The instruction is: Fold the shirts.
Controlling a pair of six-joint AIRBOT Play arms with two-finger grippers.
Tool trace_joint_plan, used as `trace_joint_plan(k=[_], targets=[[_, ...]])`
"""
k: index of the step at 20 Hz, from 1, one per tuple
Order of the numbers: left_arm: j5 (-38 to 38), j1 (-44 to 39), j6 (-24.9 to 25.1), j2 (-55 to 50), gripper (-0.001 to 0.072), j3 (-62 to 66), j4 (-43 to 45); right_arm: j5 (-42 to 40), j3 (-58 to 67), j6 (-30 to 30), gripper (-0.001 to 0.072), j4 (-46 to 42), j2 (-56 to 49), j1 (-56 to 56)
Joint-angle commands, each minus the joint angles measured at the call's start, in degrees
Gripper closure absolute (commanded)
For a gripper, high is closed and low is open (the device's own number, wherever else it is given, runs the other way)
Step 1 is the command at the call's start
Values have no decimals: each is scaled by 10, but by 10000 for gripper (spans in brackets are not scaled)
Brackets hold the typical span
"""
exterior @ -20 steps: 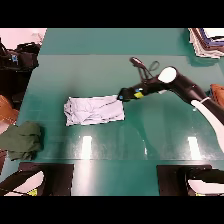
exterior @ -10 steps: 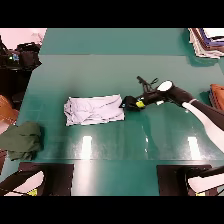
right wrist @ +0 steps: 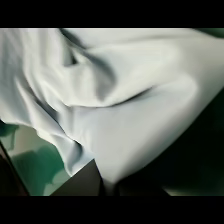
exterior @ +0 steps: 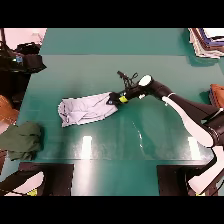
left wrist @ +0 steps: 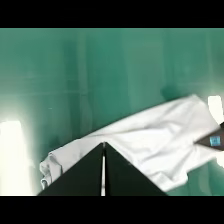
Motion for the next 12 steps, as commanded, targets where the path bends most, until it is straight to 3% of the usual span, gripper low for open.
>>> trace_joint_plan(k=[1,4,9,12], targets=[[-1,-59,3,0,685,0,-3,42,79,-4,698,2,-5,-39],[11,-121,3,0,684,0,-4,77,130,29,698,-75,29,-122],[56,-200,-9,0,684,0,-4,124,160,33,699,-223,129,-310],[99,-233,-10,0,684,0,-5,122,160,33,698,-252,167,-443]])
